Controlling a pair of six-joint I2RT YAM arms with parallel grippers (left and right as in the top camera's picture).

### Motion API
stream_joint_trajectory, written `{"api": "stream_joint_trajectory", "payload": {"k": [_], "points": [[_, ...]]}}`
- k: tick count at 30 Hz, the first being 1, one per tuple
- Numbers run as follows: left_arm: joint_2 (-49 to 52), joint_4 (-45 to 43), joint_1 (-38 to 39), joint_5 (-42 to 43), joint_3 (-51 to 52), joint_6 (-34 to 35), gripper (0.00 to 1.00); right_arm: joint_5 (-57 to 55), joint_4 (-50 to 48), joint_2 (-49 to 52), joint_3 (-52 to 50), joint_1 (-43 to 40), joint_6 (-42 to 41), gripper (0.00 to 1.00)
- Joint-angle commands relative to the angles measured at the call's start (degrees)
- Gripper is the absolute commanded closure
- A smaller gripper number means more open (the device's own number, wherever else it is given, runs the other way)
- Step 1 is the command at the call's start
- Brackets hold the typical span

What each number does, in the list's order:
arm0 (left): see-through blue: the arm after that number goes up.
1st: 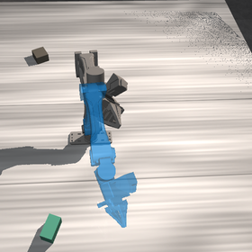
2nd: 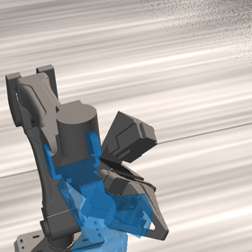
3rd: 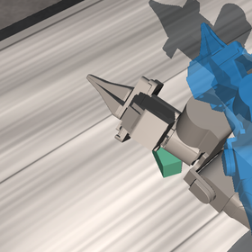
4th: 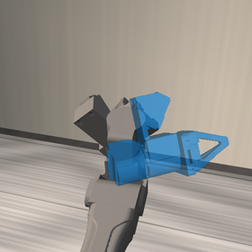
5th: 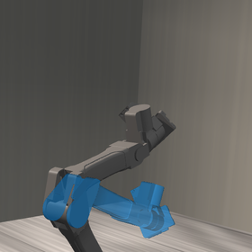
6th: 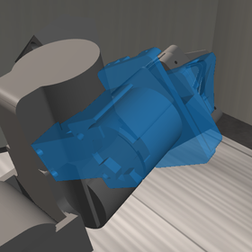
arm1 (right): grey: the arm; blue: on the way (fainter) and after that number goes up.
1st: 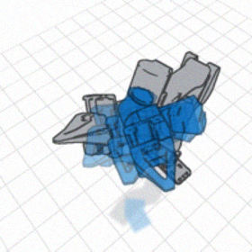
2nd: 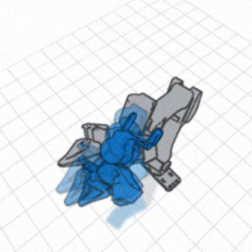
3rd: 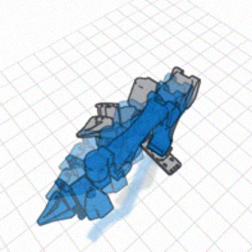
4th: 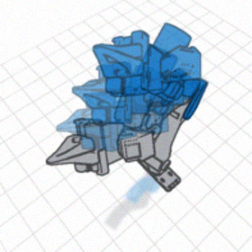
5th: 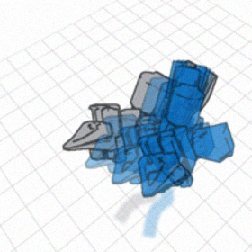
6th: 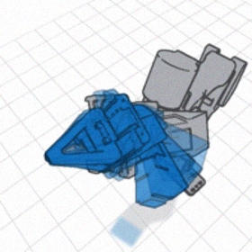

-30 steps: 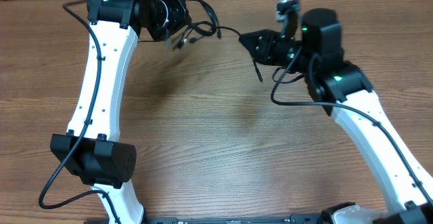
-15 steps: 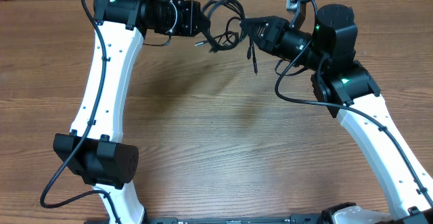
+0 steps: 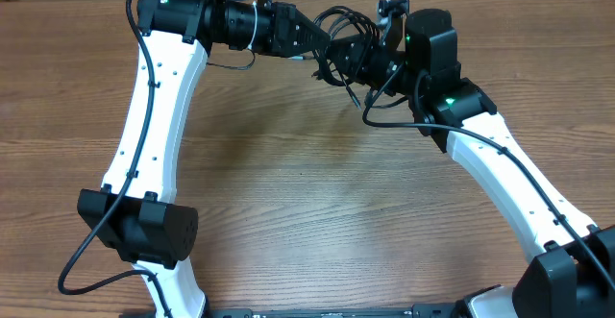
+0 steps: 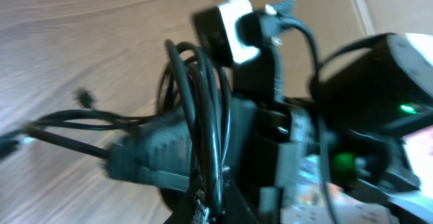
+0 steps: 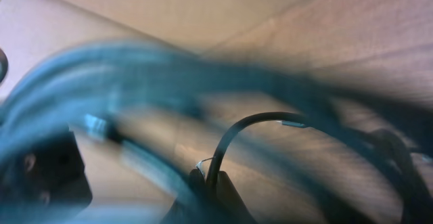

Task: Untangle cables

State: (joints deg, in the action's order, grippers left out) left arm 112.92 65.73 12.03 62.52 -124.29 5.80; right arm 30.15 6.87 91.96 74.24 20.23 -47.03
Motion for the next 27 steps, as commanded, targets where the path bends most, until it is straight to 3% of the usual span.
{"api": "stream_joint_trajectory", "payload": {"k": [1,9,18,19,21,23,25,27], "points": [[-1.7,0.7,0.5,9.0,-1.2,1.1,0.96,-2.5,-3.6,0.4,0.5,-0.2,-2.8,0.96],[-1.7,8.0,0.4,4.9,-1.2,-1.8,0.96,-3.7,-10.3,0.4,0.5,-0.2,-14.0,0.96],[-1.7,5.2,0.4,19.7,-1.2,-1.8,0.96,-12.2,-7.0,0.8,0.5,2.8,-14.1,0.95],[-1.7,5.2,0.4,20.1,-1.2,-1.7,0.96,-12.1,-6.4,0.8,0.5,2.7,-14.1,0.88],[-1.7,5.1,0.2,18.8,-1.2,-1.5,0.96,-10.6,-4.0,0.7,0.5,2.6,-13.0,0.49],[-1.7,5.1,-0.3,16.4,-1.2,-0.5,0.96,-8.0,-2.0,0.7,0.5,2.6,-10.1,0.33],[-1.7,5.0,-0.9,14.1,-1.2,0.2,0.96,-5.4,-0.2,0.7,0.5,2.5,-7.8,0.27],[-1.7,4.9,-1.2,12.7,-1.2,0.2,0.96,-2.8,-0.1,0.6,0.5,2.5,-4.6,0.26]]}}
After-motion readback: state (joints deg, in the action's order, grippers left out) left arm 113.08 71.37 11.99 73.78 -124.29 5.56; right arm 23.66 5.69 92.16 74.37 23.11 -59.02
